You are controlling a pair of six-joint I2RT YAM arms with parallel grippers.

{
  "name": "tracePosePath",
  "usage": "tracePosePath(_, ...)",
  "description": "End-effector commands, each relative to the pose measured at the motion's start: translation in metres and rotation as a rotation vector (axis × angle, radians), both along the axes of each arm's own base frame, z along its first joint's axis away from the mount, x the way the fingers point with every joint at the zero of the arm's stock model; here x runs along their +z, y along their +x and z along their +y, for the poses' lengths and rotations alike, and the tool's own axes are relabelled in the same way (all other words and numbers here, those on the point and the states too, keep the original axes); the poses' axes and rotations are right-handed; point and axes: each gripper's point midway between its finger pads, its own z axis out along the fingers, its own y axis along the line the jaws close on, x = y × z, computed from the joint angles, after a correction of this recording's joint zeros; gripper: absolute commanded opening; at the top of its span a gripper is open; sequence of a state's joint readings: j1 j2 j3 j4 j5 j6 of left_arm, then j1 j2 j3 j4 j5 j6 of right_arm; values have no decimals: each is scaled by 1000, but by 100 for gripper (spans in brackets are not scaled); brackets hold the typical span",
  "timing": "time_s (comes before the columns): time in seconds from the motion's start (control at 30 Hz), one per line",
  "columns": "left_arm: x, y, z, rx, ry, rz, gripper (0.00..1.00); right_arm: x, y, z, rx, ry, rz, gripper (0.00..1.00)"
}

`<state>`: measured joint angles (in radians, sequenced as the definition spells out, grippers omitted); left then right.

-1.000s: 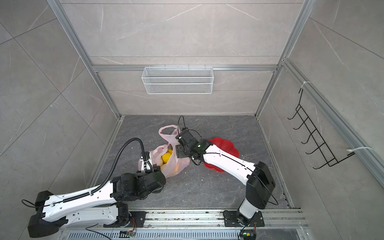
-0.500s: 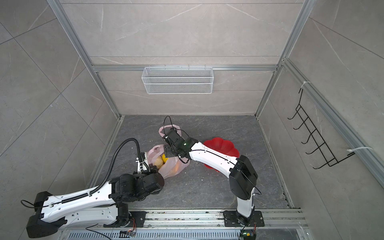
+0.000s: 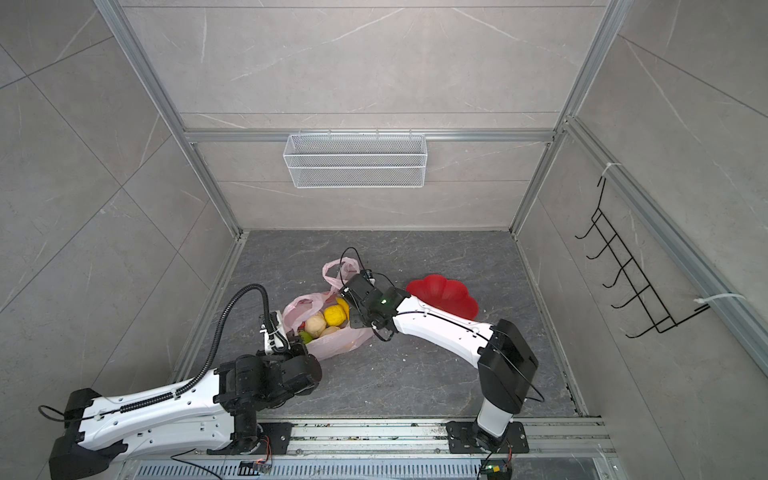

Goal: Take the fake fruits out of the plastic bag

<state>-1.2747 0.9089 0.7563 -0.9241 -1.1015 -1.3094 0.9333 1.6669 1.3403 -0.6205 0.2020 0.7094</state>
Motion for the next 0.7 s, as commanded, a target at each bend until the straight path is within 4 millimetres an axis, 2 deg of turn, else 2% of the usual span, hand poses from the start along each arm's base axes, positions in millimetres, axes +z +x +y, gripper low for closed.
tracePosePath(0.0,-4,-1,16,60,-6,-29,9,-8,-20,-7,-20,26,25,16)
tracePosePath(0.17,-38,-8,19,101,-22,54,9,-49,-45,-17,-51,-6,92,15)
tracePosePath(0.33,-64,-20,38,229,-47,120,11,-86,-56,-33,-111,-49,134,15)
tracePosePath(0.53,-70,-40,77,504,-35,143,8,-96,-55,-48,-190,-79,120,15)
tracePosePath(0.67,-62,-46,87,606,21,121,10,-98,-52,-64,-285,-81,93,16)
